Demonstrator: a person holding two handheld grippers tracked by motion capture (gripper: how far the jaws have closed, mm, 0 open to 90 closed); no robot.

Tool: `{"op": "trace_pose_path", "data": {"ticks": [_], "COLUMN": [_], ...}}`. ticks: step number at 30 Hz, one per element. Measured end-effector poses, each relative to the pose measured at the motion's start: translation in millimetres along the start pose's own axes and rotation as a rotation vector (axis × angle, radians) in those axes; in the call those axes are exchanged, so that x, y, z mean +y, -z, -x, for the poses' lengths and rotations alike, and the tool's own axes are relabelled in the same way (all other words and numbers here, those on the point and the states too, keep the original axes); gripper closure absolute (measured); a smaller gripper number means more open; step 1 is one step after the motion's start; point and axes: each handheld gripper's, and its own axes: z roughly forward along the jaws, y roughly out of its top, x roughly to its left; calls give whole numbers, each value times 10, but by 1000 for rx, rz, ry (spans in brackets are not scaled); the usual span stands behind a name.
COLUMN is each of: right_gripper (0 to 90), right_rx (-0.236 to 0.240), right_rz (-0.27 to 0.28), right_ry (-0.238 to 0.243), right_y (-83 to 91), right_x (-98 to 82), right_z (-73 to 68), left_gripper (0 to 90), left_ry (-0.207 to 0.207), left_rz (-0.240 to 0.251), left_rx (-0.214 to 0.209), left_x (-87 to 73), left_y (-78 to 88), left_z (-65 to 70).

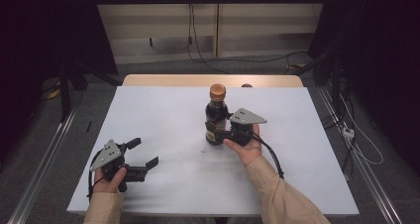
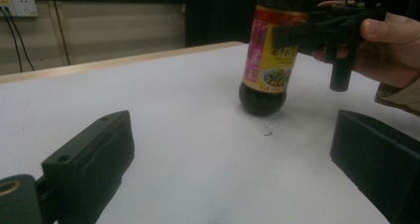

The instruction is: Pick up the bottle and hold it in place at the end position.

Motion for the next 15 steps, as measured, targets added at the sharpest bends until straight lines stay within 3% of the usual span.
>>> {"op": "trace_pose_path", "data": {"ticks": [15], "right_gripper": [308], "right_rx": [51], "right_rz": [-18], "right_ry": [1], "right_y": [-102], "right_x": [-17], "right_z": [-32], "left_gripper": [30], "left_ry": [-3], "left_rz": [-4], "left_rx": [2], "left_x": [-2], "left_y": [5], "left_z": [-4]}}
